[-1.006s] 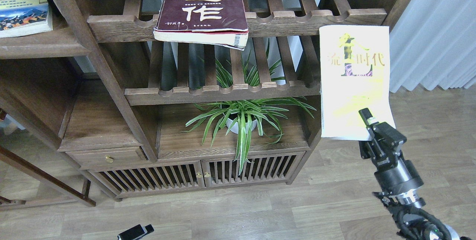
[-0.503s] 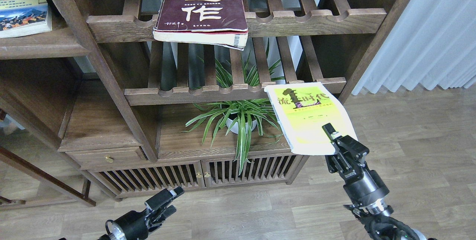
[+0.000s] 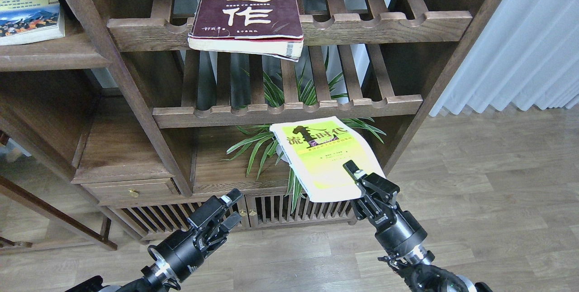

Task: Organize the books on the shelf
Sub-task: 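Hand the yellow book from the right gripper to the left gripper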

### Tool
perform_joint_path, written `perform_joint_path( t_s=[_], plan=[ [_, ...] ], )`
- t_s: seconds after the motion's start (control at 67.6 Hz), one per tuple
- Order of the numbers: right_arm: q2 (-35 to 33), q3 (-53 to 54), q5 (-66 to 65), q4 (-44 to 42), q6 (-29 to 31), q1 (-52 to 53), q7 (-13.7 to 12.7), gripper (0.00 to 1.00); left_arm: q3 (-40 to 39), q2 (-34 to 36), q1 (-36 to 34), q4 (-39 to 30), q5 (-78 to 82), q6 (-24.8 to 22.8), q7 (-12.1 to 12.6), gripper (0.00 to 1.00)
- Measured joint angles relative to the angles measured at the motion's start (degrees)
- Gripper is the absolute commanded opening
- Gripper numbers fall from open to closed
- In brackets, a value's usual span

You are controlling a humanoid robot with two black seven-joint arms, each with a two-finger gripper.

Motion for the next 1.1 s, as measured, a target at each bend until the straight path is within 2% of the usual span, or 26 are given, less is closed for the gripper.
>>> perform_joint_path(
  t_s=[0.296,0.355,0.533,0.74,1.095],
  plan=[
    [1.31,-1.47,-2.24,0.0,0.0,0.02,0.0,0.03,-0.3,-5.6,-3.29,2.65,0.25,0.0,0.38,0.97],
    [1.4,-1.51,-2.96,0.1,0.0,0.04,-0.01,0.03,-0.32,-6.71,-4.28,3.56,0.27,0.0,0.38,0.94],
    [2.64,-1.53,-4.65,0.39,0.0,-0.02,-0.01,0.03,-0.38,-8.82,-6.99,6.33,0.15,0.0,0.2,0.94],
    [2.77,-1.41,-6.53,0.41,0.01,0.13,0.02,0.03,-0.41,-14.42,-9.13,10.32,0.15,0.0,0.1,0.97],
    [2.78,-1.39,-6.81,0.53,0.01,0.2,0.0,0.03,-0.83,-15.2,-11.64,15.17,0.3,0.0,0.51,0.99]
  ],
)
